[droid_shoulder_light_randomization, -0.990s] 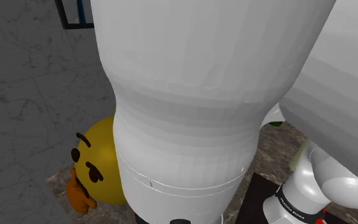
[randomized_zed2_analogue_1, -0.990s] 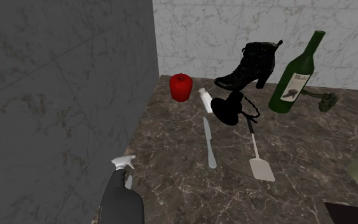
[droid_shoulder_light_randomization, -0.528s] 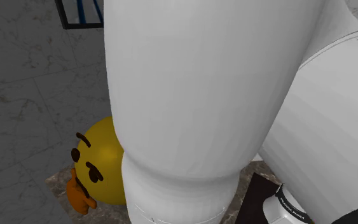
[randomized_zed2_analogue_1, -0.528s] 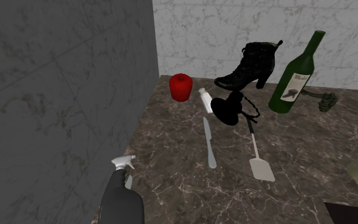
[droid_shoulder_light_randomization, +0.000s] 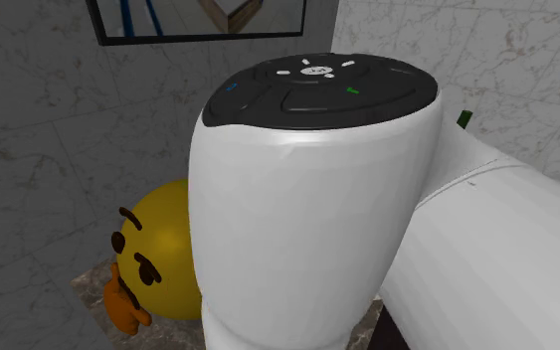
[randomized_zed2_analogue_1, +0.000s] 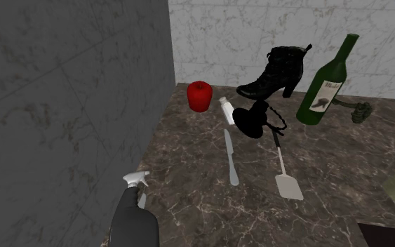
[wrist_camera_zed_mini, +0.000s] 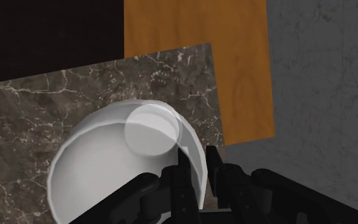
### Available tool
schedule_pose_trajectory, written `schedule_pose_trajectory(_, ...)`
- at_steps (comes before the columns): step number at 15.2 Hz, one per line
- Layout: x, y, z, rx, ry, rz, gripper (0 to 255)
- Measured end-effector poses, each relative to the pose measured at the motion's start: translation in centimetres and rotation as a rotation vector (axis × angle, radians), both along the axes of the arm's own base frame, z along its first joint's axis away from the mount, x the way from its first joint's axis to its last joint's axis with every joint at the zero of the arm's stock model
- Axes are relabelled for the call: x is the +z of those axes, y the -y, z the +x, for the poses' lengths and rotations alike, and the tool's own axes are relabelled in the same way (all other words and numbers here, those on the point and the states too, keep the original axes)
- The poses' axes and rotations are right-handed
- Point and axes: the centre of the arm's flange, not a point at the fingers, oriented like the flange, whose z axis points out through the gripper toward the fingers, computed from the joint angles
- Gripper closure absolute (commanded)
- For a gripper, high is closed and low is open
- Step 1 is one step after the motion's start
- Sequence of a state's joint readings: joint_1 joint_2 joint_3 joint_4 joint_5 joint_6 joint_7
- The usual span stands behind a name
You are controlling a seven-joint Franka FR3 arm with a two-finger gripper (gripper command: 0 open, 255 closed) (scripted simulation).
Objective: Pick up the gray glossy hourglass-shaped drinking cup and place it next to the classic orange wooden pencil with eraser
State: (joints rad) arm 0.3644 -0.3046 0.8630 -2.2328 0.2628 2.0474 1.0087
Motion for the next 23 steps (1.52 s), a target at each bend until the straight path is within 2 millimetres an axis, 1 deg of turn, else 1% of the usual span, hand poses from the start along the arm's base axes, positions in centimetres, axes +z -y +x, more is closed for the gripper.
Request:
schedule_pose_trajectory(13,-6.8,0.0,0.1,0.0,0.0,0.0,255)
schedule_pose_trajectory(15,-7.2,0.0,0.1,0.0,0.0,0.0,255)
schedule_pose_trajectory(20,-7.3,0.0,0.0,0.0,0.0,0.0,255)
schedule_pose_trajectory(21,-7.3,0.0,0.0,0.0,0.0,0.0,0)
schedule_pose_trajectory(23,-7.3,0.0,0.0,0.0,0.001,0.001,0)
